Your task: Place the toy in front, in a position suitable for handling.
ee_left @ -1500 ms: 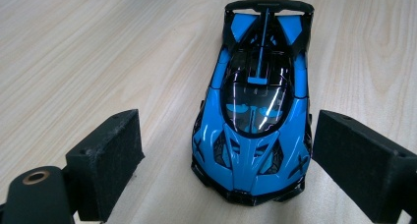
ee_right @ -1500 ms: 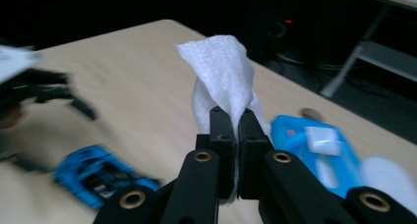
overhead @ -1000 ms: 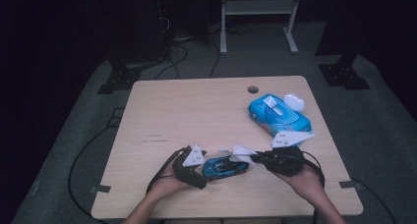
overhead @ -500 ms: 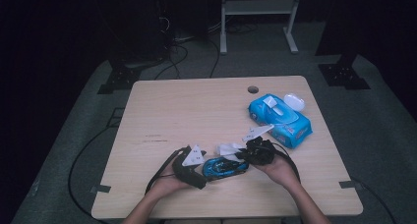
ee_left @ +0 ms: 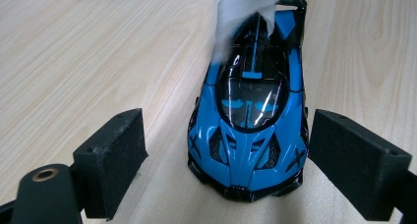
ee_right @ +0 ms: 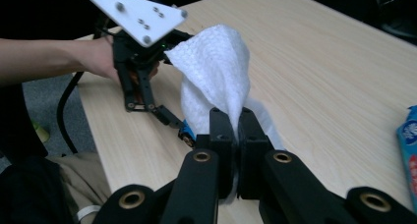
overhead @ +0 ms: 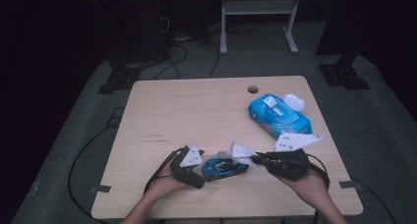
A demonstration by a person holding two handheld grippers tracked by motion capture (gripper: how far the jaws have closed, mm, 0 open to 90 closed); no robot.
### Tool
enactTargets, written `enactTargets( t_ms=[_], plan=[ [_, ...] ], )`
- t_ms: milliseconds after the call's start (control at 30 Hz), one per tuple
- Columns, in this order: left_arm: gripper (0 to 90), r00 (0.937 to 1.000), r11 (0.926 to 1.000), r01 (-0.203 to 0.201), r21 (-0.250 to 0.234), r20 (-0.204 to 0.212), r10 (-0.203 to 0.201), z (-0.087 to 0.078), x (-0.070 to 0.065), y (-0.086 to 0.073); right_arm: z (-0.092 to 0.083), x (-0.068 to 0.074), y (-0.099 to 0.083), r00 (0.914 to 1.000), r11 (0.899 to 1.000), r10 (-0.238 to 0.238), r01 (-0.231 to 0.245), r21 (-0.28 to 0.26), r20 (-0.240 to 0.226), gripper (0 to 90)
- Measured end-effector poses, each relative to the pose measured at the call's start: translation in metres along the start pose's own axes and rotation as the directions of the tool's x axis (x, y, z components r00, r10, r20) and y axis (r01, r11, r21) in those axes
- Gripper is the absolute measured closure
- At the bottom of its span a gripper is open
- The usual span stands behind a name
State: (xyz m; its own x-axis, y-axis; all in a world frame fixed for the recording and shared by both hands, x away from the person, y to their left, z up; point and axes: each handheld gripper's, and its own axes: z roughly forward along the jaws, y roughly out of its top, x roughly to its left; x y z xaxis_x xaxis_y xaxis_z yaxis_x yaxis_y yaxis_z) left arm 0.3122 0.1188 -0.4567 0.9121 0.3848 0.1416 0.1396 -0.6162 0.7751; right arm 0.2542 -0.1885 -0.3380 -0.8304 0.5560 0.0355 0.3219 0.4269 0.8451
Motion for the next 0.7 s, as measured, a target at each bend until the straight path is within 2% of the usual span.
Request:
enactTargets(
  t_ms=[33, 133, 233, 333, 400, 433, 500, 533, 567, 633, 700],
  plan=[
    [13.9, 1.0, 1.0, 0.0, 0.0, 0.0, 0.0, 0.0, 0.0, 0.0, 0.0, 0.0, 0.0, 1.0, 1.0, 0.0, 0.0, 0.0, 0.0, 87.1],
    [13.8, 1.0, 1.0, -0.001, -0.006, 0.002, 0.001, 0.001, -0.001, 0.0, -0.017, 0.012, 0.0, 1.0, 1.0, -0.002, 0.002, -0.008, -0.005, 87.1],
    [13.8, 1.0, 1.0, -0.006, -0.002, 0.006, 0.006, 0.001, -0.001, 0.0, -0.019, 0.014, -0.002, 0.9998, 1.0, 0.003, -0.003, 0.011, -0.018, 87.1],
    [13.8, 1.0, 1.0, -0.005, -0.005, 0.007, 0.005, 0.001, -0.001, 0.0, -0.012, 0.009, -0.005, 0.9998, 0.998, 0.015, -0.014, 0.054, -0.012, 87.1],
    [13.8, 0.9999, 1.0, -0.009, 0.0, 0.009, 0.009, 0.002, -0.001, 0.0, -0.001, 0.0, -0.009, 0.9986, 0.995, 0.044, -0.041, 0.089, -0.028, 87.1],
    [13.8, 0.9999, 0.9999, -0.01, 0.003, 0.009, 0.01, 0.002, -0.001, 0.001, 0.008, -0.006, -0.012, 0.9985, 0.992, 0.052, -0.05, 0.113, -0.018, 87.1],
    [13.8, 0.9998, 0.9999, -0.015, 0.004, 0.012, 0.014, 0.002, -0.002, 0.001, 0.03, -0.017, -0.018, 0.9991, 0.982, 0.039, -0.042, 0.186, 0.02, 87.0],
    [13.8, 0.9998, 0.9999, -0.015, 0.004, 0.012, 0.014, 0.002, -0.002, 0.001, 0.03, -0.017, -0.018, 0.9991, 0.982, 0.039, -0.042, 0.186, 0.02, 87.0],
    [13.9, 0.9998, 0.9999, -0.015, 0.003, 0.015, 0.015, 0.003, -0.002, 0.001, 0.054, -0.027, -0.025, 0.9984, 0.976, 0.028, -0.038, 0.216, 0.049, 86.9],
    [14.0, 0.9997, 0.9999, -0.013, -0.002, 0.019, 0.013, 0.003, -0.002, 0.0, 0.073, -0.027, -0.029, 0.9972, 0.973, -0.012, -0.006, 0.232, 0.074, 86.7],
    [19.5, 0.9992, 0.9999, -0.014, -0.002, 0.038, 0.014, 0.004, -0.001, -0.002, 0.093, -0.024, -0.032, 0.9962, 0.97, -0.052, 0.034, 0.241, 0.069, 84.6]
  ],
)
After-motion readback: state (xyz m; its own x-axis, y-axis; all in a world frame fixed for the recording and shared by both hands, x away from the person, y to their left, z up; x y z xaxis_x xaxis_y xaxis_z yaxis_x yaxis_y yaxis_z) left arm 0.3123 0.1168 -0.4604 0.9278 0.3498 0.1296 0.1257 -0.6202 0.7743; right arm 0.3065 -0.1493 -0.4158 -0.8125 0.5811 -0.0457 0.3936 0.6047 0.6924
